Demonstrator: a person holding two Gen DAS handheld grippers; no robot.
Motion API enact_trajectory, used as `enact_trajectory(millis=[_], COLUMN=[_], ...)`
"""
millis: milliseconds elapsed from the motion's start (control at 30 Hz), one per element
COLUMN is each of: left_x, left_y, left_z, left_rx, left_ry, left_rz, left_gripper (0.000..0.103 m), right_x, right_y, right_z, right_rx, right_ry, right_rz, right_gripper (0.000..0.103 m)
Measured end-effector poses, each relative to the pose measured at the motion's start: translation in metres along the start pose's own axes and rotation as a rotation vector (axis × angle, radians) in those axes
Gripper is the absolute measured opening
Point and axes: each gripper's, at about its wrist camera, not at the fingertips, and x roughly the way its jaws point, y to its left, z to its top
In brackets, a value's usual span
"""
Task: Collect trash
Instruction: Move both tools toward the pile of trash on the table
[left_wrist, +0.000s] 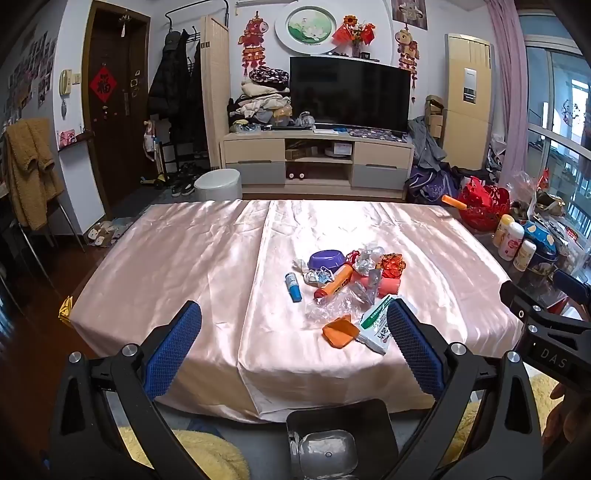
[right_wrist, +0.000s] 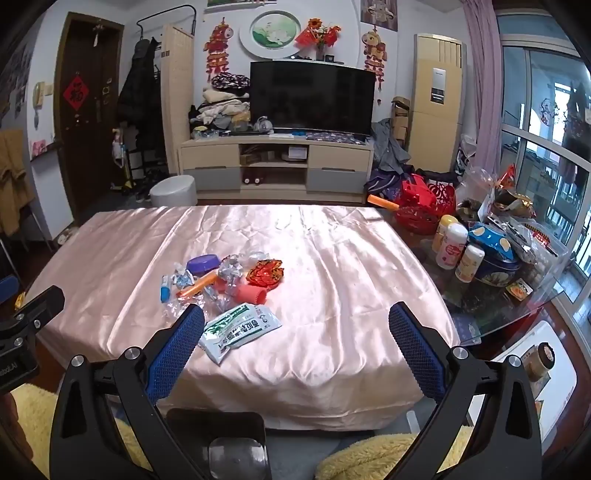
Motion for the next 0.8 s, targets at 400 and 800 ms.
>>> enact_trajectory(millis=[400, 800], left_x=[0.0007, -0.0012], left_y=[-0.0006, 0.0007], left_z=[-0.0007, 0.0016], left_rx=[-0.007, -0.015], left_ry=[-0.006, -0.018], left_rz=[-0.008, -0.02], left_gripper=[0.095, 0.095], right_x=[0.0, -0.0013], right_y=[-0.001, -0.0051], right_z=[0.0029, 0.0016], right_rx=[0.011, 0.018], right_ry=[-0.013, -0.02], right_rz=[-0.012, -0.006], right_gripper=[0.1, 0.1])
